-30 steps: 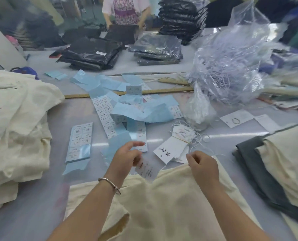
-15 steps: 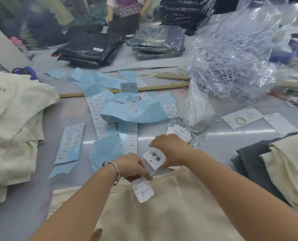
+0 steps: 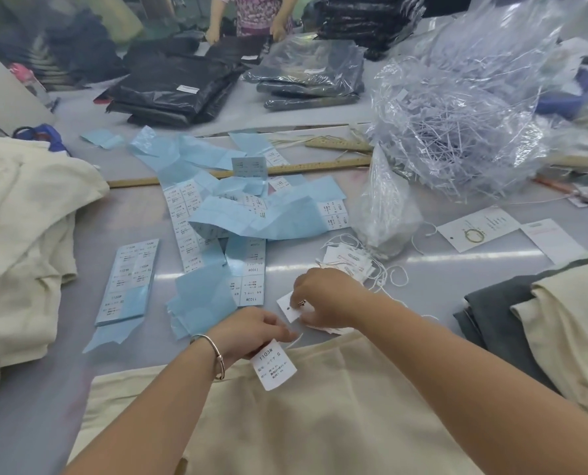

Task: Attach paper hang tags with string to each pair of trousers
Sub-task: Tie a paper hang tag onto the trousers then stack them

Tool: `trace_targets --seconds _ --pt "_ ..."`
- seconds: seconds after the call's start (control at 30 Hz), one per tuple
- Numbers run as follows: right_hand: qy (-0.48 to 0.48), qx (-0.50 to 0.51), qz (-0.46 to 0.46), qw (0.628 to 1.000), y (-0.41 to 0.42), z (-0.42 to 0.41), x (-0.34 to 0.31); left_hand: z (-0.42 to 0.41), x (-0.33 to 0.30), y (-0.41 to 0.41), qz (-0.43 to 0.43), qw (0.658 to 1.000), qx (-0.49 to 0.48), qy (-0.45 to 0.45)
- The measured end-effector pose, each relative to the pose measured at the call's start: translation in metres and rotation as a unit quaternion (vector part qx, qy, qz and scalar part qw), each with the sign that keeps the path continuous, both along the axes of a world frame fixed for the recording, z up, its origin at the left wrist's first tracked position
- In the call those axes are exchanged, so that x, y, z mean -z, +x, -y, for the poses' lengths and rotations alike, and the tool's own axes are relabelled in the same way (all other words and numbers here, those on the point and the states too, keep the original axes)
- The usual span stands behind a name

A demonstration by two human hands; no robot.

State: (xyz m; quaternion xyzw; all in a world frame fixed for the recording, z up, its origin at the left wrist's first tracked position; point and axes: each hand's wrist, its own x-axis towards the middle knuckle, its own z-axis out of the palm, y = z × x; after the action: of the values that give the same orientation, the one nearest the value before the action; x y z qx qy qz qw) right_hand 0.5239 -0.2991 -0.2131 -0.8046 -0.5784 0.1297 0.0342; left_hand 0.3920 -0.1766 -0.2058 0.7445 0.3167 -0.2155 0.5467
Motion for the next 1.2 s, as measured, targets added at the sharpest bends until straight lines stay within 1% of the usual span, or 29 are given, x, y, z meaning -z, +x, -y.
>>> trace_targets --seconds 0.1,0.2,0.23,0.27,0.33,0.4,0.5,0.6,0.67,0.73,0.77,0.8,0.83,0.9,0.93,1.0,1.07,1.1,1.13,1.17,1.2 --pt "0.008 -0.001 0.057 0.998 -0.006 0.001 -0.004 0.0 -0.001 -0.001 -0.001 1.0 -0.002 0.001" --pt "0.064 -0.014 0.191 0.979 -0.018 0.01 -0.008 0.0 -0.003 -0.003 0.011 1.0 -0.006 -0.013" --pt "0.105 -0.012 0.223 0.969 -0.021 0.013 -0.004 0.001 -0.003 -0.004 0.018 1.0 -0.005 -0.02" --pt "0.158 -0.003 0.236 0.959 -0.023 0.016 -0.001 0.001 -0.004 -0.005 0.025 0.999 -0.004 -0.028" --pt "0.281 0.026 0.226 0.933 -0.029 0.022 0.008 0.002 -0.007 -0.009 0.039 0.998 -0.003 -0.045" --pt "0.391 0.088 0.185 0.897 -0.034 0.025 0.011 0.0 -0.01 -0.016 0.051 0.996 0.0 -0.073" --pt "0.49 0.193 0.099 0.844 -0.043 0.028 -0.002 -0.005 -0.018 -0.027 0.058 0.992 -0.003 -0.11" --pt "0.519 0.298 -0.043 0.8 -0.054 0.034 -0.021 -0.014 -0.027 -0.038 0.084 0.989 -0.034 -0.119" --pt "0.518 0.364 -0.2 0.748 -0.063 0.04 -0.031 -0.019 -0.035 -0.045 0.12 0.986 -0.046 -0.108" --pt "0.524 0.378 -0.345 0.681 -0.073 0.047 -0.042 -0.021 -0.048 -0.054 0.16 0.982 -0.037 -0.096" --pt "0.529 0.375 -0.394 0.651 -0.079 0.05 -0.047 -0.021 -0.056 -0.059 0.181 0.978 -0.027 -0.096" --pt "0.532 0.369 -0.428 0.63 -0.085 0.052 -0.052 -0.021 -0.064 -0.064 0.2 0.975 -0.013 -0.099" --pt "0.533 0.364 -0.449 0.618 -0.092 0.054 -0.058 -0.019 -0.073 -0.069 0.217 0.971 0.005 -0.1" --pt "0.534 0.35 -0.467 0.611 -0.107 0.053 -0.066 -0.013 -0.09 -0.077 0.24 0.965 0.055 -0.091" --pt "0.536 0.344 -0.466 0.614 -0.116 0.052 -0.069 -0.009 -0.097 -0.081 0.249 0.961 0.082 -0.086" --pt "0.539 0.334 -0.449 0.63 -0.131 0.049 -0.078 0.0 -0.109 -0.09 0.267 0.953 0.112 -0.09" --pt "0.534 0.329 -0.423 0.653 -0.145 0.044 -0.085 0.008 -0.118 -0.097 0.29 0.946 0.113 -0.091" --pt "0.53 0.327 -0.395 0.675 -0.152 0.042 -0.087 0.012 -0.121 -0.101 0.305 0.942 0.11 -0.087" --pt "0.525 0.325 -0.341 0.709 -0.159 0.041 -0.09 0.014 -0.124 -0.105 0.32 0.938 0.105 -0.084" --pt "0.521 0.323 -0.261 0.746 -0.166 0.041 -0.092 0.015 -0.126 -0.108 0.333 0.935 0.094 -0.082" --pt "0.52 0.311 -0.182 0.774 -0.173 0.041 -0.095 0.014 -0.128 -0.112 0.345 0.932 0.077 -0.08"
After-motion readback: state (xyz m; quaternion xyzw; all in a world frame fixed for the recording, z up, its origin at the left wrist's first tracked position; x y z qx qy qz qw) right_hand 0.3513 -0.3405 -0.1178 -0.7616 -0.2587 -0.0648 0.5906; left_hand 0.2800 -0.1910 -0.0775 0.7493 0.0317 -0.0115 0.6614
